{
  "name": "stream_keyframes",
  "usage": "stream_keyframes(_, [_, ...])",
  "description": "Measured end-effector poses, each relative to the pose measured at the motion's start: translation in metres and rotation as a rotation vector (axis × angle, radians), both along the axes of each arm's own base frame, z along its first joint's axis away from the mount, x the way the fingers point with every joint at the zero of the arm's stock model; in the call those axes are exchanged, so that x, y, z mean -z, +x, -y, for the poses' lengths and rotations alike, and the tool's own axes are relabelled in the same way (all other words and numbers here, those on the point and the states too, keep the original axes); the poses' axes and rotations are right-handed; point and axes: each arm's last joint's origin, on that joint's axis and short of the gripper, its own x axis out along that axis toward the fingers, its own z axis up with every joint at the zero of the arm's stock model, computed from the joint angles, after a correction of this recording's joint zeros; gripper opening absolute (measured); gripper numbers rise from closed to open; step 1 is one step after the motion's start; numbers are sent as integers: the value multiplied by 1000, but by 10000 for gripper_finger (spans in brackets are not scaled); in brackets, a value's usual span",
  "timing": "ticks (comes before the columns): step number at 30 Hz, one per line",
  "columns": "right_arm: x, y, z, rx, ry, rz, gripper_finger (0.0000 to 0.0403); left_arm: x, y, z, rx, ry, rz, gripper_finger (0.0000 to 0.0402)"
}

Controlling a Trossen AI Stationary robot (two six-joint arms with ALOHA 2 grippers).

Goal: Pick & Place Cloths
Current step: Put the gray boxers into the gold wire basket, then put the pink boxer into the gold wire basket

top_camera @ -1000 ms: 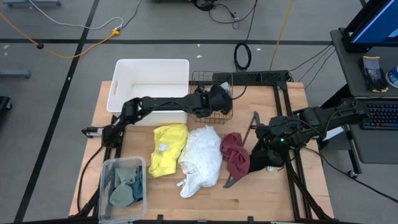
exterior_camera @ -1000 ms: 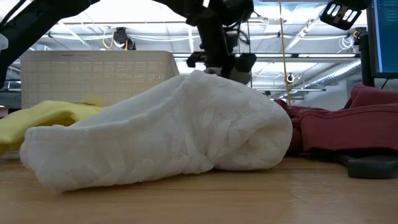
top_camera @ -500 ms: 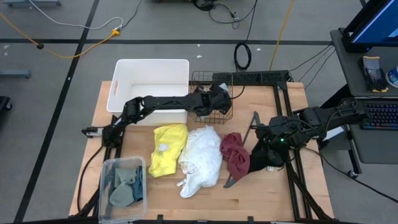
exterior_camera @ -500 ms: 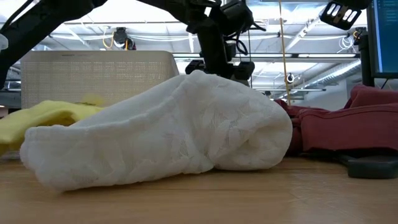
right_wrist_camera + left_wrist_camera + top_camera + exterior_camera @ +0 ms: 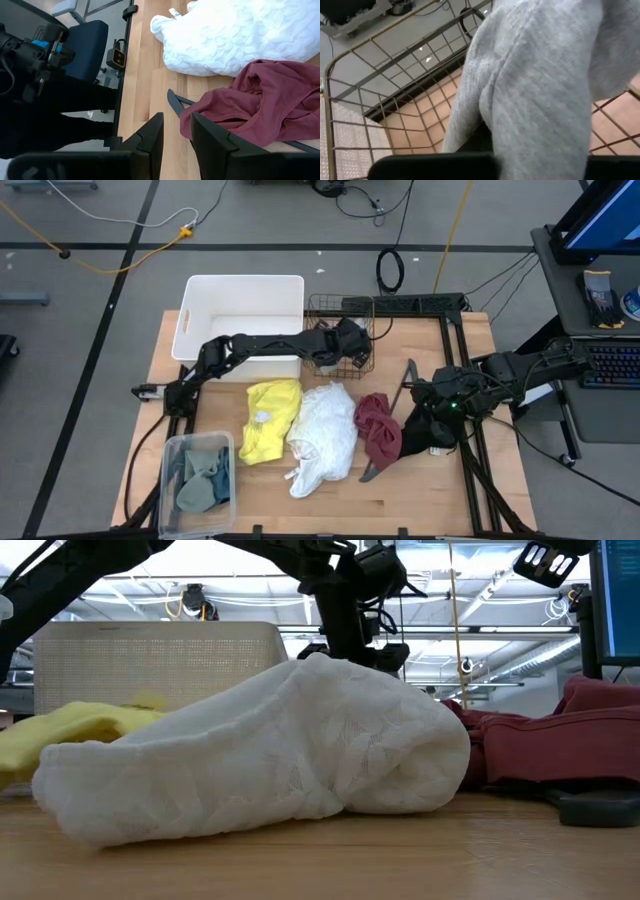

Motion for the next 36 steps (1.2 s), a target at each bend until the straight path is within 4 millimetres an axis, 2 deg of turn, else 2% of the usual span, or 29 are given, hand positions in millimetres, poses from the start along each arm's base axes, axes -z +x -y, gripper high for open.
stream_keyframes(9, [0,0,0,1,3,-1,89,12,2,-2,10,-32,-30,5])
stream_keyframes(14, [0,0,0,1,3,-1,89,11,1,-6,12,-48,-18,21])
stream_keyframes(17, [0,0,0,2,3,-1,89,12,0,-8,12,-57,-21,45])
stream_keyframes(29, [0,0,0,2,3,-1,89,12,1,-8,67,-66,-46,182])
stream_keyframes(32, [0,0,0,2,3,-1,89,2,-1,-5,144,-68,-60,201])
stream_keyframes(36, [0,0,0,2,3,-1,89,-24,-7,0,200,-50,-28,211])
